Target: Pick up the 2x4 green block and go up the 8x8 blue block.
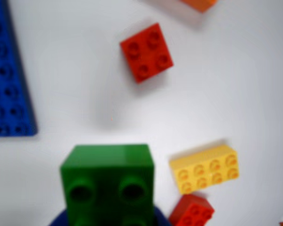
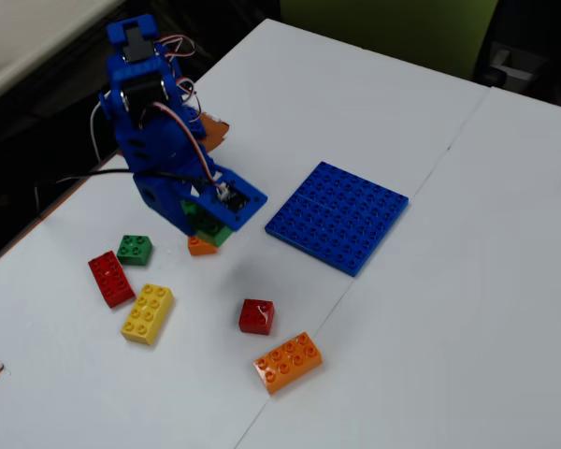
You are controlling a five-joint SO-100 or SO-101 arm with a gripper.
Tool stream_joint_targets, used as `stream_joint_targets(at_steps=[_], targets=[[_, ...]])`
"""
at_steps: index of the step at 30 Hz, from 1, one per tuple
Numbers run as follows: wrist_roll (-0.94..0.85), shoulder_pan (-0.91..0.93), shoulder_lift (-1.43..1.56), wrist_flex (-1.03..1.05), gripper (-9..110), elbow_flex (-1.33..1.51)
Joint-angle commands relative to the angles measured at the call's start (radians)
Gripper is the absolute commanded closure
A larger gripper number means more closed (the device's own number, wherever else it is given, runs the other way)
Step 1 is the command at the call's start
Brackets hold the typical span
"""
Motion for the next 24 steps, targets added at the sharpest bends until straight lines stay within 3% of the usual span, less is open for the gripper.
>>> stream_joint_targets(at_steps=[1,16,20,24], targets=[[0.012,-0.074,0.218,0.028,100,0.026],[0.426,-0.517,0.318,-0.048,101,-0.333],[0.681,-0.635,0.299,-0.265,101,-0.334],[0.689,-0.669,0.218,-0.407,101,-0.325]])
